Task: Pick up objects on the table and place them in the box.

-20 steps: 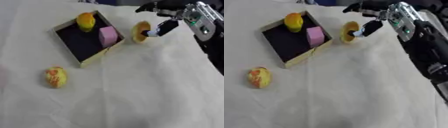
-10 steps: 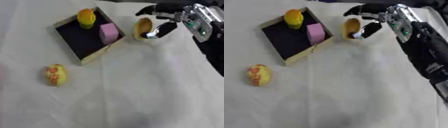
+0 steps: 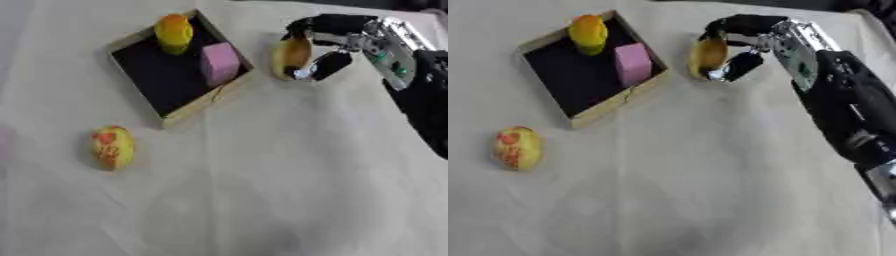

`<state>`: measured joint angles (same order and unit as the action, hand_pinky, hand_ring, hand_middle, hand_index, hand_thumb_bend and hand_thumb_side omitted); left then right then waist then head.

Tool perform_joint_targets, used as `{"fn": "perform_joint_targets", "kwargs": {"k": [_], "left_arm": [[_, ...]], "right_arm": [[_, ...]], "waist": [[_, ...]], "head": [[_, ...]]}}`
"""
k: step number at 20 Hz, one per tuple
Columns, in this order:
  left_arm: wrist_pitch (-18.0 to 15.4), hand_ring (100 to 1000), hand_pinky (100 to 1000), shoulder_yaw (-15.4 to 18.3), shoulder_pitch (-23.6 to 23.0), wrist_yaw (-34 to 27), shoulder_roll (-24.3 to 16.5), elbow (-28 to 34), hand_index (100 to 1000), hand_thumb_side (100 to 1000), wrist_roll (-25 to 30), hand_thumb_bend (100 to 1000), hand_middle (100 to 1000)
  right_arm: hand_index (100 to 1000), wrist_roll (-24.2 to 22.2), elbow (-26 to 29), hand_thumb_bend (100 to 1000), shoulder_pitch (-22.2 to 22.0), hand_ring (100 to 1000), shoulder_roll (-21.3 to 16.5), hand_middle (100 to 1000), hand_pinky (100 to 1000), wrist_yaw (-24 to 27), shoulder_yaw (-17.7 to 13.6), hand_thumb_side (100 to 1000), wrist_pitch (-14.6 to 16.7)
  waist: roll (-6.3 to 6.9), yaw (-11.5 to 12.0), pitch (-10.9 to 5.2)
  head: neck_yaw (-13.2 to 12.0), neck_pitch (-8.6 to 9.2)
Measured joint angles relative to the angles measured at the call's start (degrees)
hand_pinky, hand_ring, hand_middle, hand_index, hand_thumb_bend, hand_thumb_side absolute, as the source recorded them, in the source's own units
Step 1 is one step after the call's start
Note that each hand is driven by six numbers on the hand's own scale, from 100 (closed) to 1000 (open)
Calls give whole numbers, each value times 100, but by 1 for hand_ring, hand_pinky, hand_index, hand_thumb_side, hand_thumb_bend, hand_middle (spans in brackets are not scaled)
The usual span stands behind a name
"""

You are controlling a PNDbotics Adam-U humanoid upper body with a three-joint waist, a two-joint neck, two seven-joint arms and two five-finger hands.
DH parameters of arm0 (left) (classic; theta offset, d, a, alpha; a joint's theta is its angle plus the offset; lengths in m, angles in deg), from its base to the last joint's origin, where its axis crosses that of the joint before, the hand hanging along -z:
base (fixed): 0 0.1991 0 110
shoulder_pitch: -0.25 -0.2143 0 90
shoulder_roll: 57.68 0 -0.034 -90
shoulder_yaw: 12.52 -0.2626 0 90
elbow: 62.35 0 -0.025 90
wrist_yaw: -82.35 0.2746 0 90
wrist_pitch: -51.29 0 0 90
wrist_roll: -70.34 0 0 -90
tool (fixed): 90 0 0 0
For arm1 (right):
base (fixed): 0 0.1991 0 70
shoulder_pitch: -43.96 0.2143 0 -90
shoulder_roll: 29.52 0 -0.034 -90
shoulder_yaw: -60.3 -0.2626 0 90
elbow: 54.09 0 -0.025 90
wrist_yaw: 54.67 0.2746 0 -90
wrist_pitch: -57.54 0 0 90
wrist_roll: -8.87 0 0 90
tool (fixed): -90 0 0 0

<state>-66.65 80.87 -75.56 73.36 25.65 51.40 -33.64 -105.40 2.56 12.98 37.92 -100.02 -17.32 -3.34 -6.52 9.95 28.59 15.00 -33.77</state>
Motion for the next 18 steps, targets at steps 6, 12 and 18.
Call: {"fn": "perform_joint_targets", "kwargs": {"k": [6, 12, 18], "left_arm": [[11, 673, 722, 0, -2, 0, 1, 0, 810, 561, 13, 100, 645], [25, 675, 722, 0, -15, -2, 1, 0, 810, 562, 26, 100, 643], [28, 676, 723, 0, -57, -13, 1, 0, 812, 563, 30, 100, 644]], "right_arm": [[565, 291, 0, 100, -4, 738, 52, 435, 855, 414, 1, 346, -38], [540, 465, 291, 100, -4, 703, 46, 404, 850, 1156, -3, 264, -156], [567, 417, 855, 100, 126, 717, 28, 425, 851, 1866, -34, 312, -434]], "waist": [[0, -50, 0], [9, -120, -3], [10, -166, -20]], "head": [[5, -48], [5, -103], [5, -164]]}}
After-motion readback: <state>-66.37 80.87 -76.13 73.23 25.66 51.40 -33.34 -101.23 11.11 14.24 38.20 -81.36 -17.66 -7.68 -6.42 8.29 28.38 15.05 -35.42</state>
